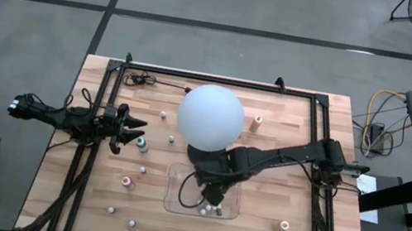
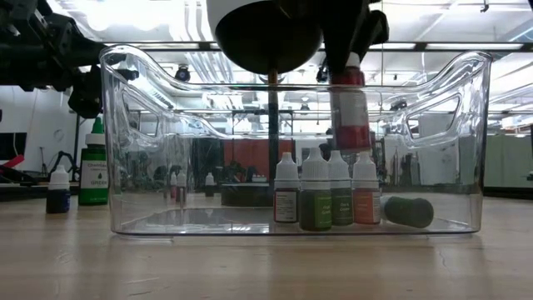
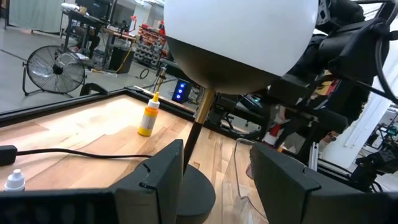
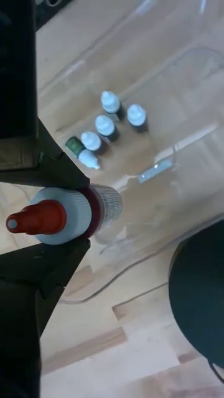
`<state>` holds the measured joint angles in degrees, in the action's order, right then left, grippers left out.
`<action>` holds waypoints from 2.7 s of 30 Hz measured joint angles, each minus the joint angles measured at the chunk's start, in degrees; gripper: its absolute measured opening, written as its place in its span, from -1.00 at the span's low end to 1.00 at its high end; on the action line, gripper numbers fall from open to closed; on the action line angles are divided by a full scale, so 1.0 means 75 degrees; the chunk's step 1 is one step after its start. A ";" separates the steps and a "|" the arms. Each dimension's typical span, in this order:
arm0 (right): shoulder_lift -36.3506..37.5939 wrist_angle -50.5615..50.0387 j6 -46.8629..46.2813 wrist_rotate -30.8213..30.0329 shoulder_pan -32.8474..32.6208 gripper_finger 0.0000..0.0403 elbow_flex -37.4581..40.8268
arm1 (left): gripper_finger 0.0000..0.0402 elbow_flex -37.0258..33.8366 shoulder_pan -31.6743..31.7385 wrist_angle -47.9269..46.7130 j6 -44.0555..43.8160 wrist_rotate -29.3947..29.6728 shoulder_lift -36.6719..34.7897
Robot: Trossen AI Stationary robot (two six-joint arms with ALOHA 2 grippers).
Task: Pick & Place food coloring
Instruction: Put the big red food coloring bottle into the transparent bin, then put the bottom big yellow food coloring bottle into the transparent bin
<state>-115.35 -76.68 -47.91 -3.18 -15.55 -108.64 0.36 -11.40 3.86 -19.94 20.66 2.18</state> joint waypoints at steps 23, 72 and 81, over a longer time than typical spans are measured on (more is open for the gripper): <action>0.0000 0.0931 -0.0396 -0.0209 0.0210 -0.43 0.0996 | -0.20 0.0000 -0.0002 -0.0001 0.0000 -0.0002 0.0002; 0.0770 0.1448 -0.0632 -0.0183 -0.0116 -0.08 0.1647 | -0.20 0.0000 -0.0001 -0.0001 0.0000 0.0000 0.0001; 0.1711 0.1246 -0.0190 -0.0419 -0.0360 0.03 0.1644 | -0.20 0.0000 0.0001 0.0002 0.0000 0.0001 0.0002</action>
<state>-102.52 -67.33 -49.34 -6.32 -18.25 -96.31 0.36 -11.40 3.88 -19.94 20.67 2.19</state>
